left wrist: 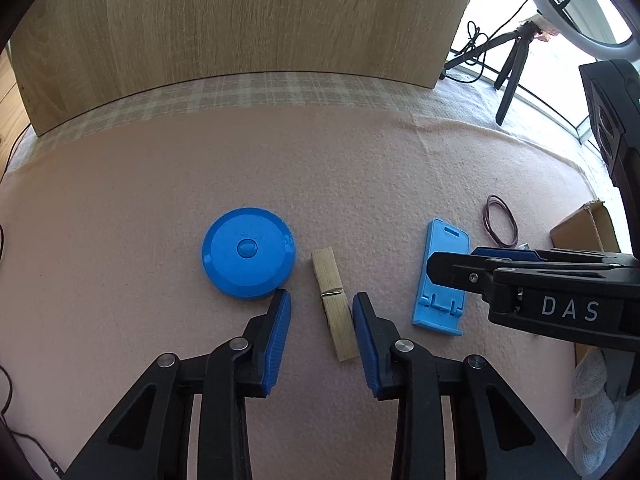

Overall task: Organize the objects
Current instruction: 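Close the left tool on the wooden clothespin, then grasp the blue phone stand with the right tool while the left holds the clothespin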

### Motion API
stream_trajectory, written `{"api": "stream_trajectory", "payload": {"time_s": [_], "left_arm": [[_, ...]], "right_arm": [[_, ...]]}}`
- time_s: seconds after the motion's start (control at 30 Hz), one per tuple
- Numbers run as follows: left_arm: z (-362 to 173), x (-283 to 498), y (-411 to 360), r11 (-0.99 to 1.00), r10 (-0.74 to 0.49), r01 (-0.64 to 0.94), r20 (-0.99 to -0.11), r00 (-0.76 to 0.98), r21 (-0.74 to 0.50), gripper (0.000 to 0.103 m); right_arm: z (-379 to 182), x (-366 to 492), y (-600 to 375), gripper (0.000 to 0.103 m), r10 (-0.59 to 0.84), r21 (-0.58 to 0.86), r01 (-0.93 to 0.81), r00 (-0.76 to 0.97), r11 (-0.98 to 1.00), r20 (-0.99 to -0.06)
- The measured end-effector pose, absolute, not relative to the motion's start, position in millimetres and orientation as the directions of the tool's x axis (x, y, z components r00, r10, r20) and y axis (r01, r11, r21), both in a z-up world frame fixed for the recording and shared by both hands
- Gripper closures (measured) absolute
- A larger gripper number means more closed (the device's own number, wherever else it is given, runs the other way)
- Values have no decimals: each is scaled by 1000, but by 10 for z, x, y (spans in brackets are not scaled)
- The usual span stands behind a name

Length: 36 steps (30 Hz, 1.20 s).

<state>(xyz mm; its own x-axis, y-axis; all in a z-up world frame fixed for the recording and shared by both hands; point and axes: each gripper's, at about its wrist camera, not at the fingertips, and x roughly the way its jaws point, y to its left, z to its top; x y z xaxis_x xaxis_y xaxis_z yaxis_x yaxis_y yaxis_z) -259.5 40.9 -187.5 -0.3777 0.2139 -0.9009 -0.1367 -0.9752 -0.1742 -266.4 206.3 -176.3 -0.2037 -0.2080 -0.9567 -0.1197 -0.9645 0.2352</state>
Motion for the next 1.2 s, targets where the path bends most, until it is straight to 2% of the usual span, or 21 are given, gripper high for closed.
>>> {"api": "stream_trajectory", "payload": {"time_s": [0.1,0.33,0.63,0.7,0.73,0.77,0.8,0.87,0.93,0.97,1.0,1.2], "left_arm": [[-1884,-2583,392,-977,205,-136,-902,-381,-164,87],[-1853,-2521,328,-975,213,-149,-897,-387,-167,89],[-1863,-2235,247,-969,245,-132,-887,-390,-210,89],[-1861,-2148,240,-970,242,-124,-885,-398,-210,89],[-1862,-2101,240,-970,243,-121,-883,-401,-212,89],[-1867,-2079,252,-969,245,-120,-883,-401,-214,89],[-1871,-2061,260,-970,241,-116,-882,-406,-212,89],[-1871,-2034,269,-970,244,-113,-881,-406,-216,89],[-1861,-2001,269,-970,241,-116,-882,-405,-212,89],[-1857,-1996,274,-971,237,-115,-882,-407,-208,89],[-1853,-1992,273,-972,236,-112,-881,-409,-208,89],[-1830,-1907,215,-972,233,-106,-880,-413,-208,89]], "right_arm": [[-1769,-2698,1941,59,-150,170,-98,-186,-981,-971],[-1795,-2775,1635,59,-39,40,-5,-175,-999,-984],[-1782,-2401,1714,69,-131,115,84,-219,-990,-967],[-1764,-2240,1810,80,-155,141,73,-242,-987,-958],[-1737,-2141,1901,83,-165,153,65,-253,-986,-953],[-1739,-2088,1931,92,-164,154,59,-255,-986,-953],[-1755,-2052,1958,94,-162,153,54,-247,-987,-955],[-1760,-2020,2008,94,-184,181,36,-242,-983,-953],[-1742,-2049,2037,82,-197,201,7,-225,-980,-954],[-1723,-2029,2084,68,-196,202,-4,-225,-979,-954],[-1713,-2036,2077,60,-197,203,-3,-229,-979,-953],[-1722,-2165,1869,59,-115,114,17,-214,-993,-970]]}}
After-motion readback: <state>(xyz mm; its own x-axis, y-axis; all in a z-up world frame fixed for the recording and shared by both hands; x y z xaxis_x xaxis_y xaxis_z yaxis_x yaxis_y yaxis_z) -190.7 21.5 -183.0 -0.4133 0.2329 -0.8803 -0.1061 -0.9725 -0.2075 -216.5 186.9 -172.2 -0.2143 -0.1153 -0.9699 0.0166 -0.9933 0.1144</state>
